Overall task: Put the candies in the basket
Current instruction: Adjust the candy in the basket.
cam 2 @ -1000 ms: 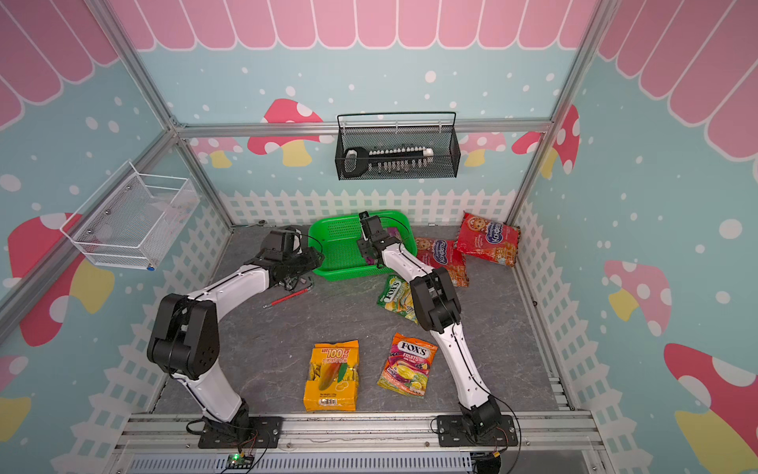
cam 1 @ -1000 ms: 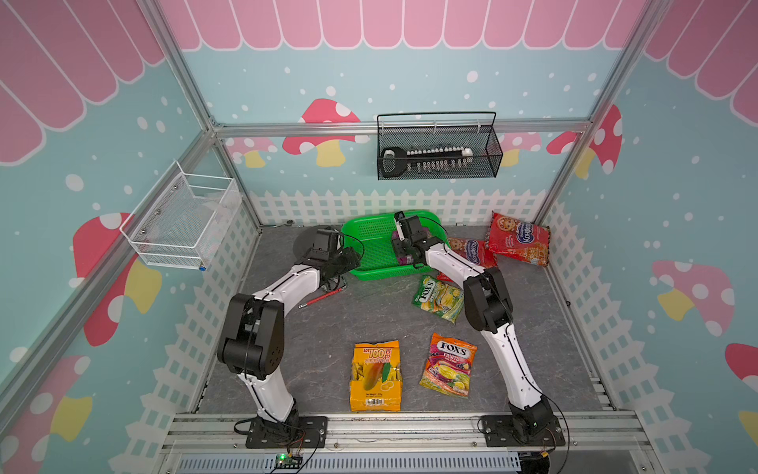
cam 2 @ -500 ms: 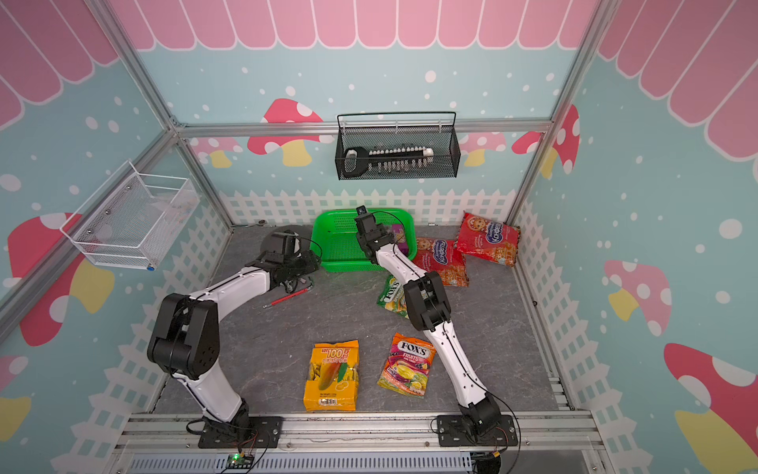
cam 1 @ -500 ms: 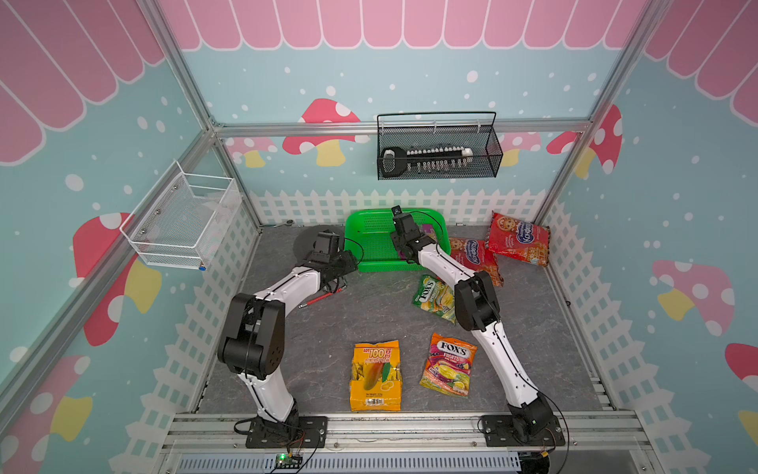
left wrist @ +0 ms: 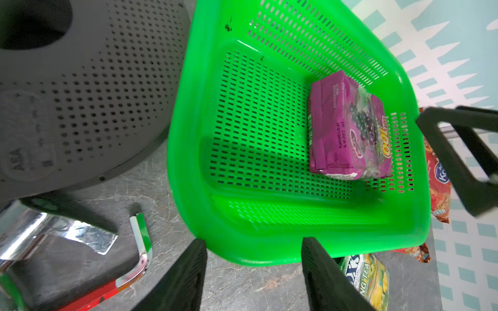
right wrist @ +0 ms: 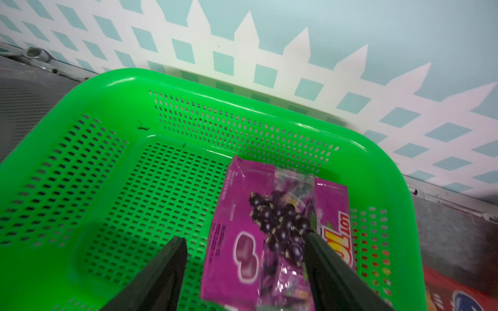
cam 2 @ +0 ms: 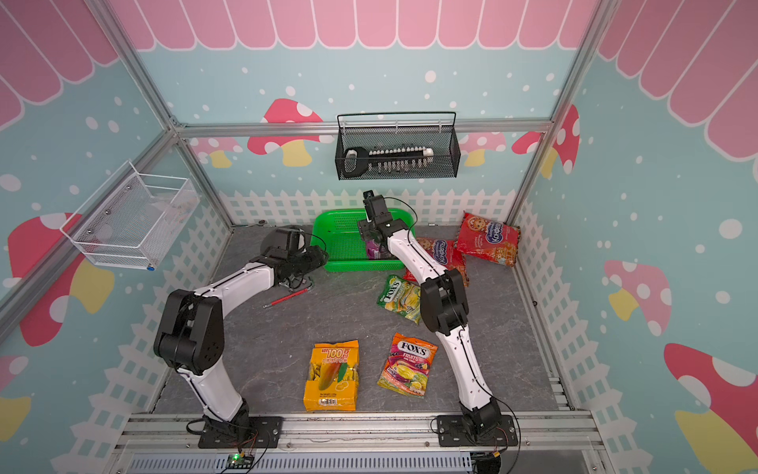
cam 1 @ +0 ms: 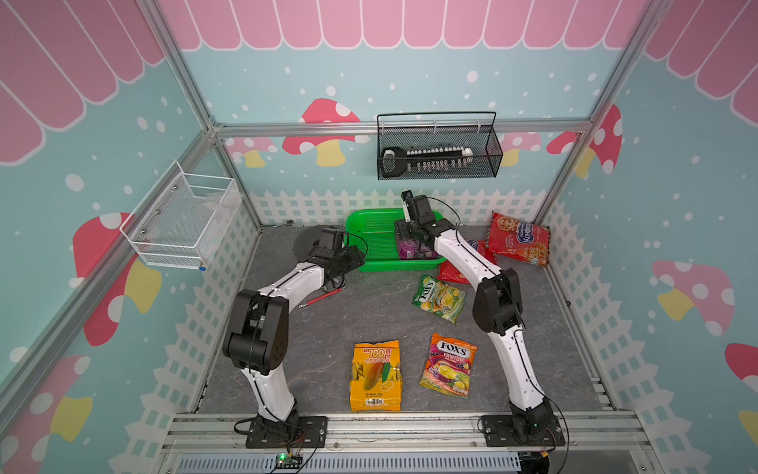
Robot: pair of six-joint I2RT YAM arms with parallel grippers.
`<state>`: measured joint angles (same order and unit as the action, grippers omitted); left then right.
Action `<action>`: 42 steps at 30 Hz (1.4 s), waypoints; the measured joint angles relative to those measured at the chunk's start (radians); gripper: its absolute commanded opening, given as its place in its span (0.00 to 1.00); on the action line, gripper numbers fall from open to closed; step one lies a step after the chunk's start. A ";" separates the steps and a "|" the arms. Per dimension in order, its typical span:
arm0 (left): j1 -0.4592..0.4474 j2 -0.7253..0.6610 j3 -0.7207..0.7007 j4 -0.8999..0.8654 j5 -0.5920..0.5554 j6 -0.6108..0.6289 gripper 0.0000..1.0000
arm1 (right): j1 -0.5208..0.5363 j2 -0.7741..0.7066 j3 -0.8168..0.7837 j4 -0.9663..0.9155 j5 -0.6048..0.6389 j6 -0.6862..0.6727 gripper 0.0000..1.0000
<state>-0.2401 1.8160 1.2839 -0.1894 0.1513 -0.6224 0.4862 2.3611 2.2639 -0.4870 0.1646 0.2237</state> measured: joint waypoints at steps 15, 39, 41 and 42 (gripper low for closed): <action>-0.023 0.133 0.131 0.029 -0.124 -0.002 0.62 | -0.021 0.039 -0.038 -0.269 -0.161 0.092 0.64; -0.088 0.160 0.145 0.029 -0.263 0.100 0.61 | -0.053 0.177 0.055 -0.080 -0.058 0.200 0.63; -0.090 0.160 0.145 0.029 -0.263 0.107 0.61 | -0.053 0.177 0.055 -0.057 -0.052 0.205 0.64; -0.090 0.160 0.145 0.029 -0.263 0.109 0.61 | -0.054 0.177 0.055 -0.046 -0.053 0.208 0.64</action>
<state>-0.3302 1.9759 1.4292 -0.1600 -0.1120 -0.5129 0.4320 2.5385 2.3184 -0.5331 0.1116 0.4316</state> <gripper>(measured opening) 0.610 0.635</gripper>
